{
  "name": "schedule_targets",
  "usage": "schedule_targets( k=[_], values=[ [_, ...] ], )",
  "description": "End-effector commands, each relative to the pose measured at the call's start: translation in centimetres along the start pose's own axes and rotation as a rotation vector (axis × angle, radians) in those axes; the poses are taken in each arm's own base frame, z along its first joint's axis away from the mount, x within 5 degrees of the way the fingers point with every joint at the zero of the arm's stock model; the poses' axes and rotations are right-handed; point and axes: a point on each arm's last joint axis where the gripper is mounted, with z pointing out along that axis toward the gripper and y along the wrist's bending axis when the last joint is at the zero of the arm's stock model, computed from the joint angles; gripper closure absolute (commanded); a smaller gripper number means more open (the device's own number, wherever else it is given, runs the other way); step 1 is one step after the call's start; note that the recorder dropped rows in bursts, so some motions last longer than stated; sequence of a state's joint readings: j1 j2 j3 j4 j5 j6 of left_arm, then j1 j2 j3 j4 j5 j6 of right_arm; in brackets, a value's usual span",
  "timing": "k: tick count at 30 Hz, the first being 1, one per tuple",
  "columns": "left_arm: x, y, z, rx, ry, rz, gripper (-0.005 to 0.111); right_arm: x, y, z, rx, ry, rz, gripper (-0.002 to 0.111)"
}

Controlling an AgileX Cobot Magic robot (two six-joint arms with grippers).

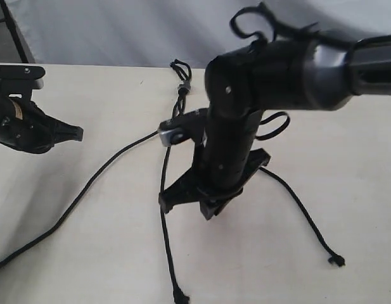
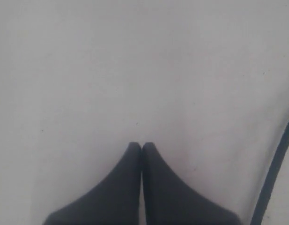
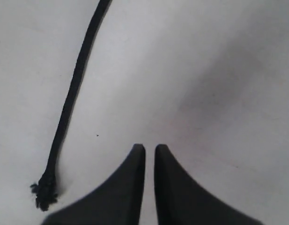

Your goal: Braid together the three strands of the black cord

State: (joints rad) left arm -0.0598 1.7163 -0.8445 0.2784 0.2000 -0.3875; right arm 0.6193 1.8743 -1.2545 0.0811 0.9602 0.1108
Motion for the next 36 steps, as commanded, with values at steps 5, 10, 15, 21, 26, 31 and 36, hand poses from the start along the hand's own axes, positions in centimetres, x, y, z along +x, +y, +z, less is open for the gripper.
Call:
schedule_targets(
  k=[5,10,15,21,26,31,36],
  values=[
    [0.0,0.0,0.0,0.003,-0.012,-0.007,0.105,0.2,3.1,3.8,0.006,0.062,-0.052,0.051],
    [-0.1,0.0,0.0,0.006,-0.019,-0.007,0.105,-0.3,5.2,3.2,-0.013,0.004,-0.102,0.051],
    [-0.1,0.0,0.0,0.006,-0.019,-0.007,0.105,-0.6,6.9,3.2,-0.026,-0.047,-0.144,0.051],
    [-0.1,0.0,0.0,0.006,-0.019,-0.007,0.105,-0.4,7.2,5.7,-0.006,0.011,-0.158,0.051],
    [-0.1,0.0,0.0,0.006,-0.019,-0.009,0.105,-0.4,7.1,7.1,0.003,0.043,-0.156,0.077],
    [-0.1,0.0,0.0,0.008,-0.023,-0.009,0.105,-0.5,7.2,6.7,0.002,0.038,-0.174,0.108],
    [-0.1,0.0,0.0,0.008,-0.023,-0.009,0.105,-1.3,6.8,2.9,0.093,0.022,-0.270,0.109]
  ],
)
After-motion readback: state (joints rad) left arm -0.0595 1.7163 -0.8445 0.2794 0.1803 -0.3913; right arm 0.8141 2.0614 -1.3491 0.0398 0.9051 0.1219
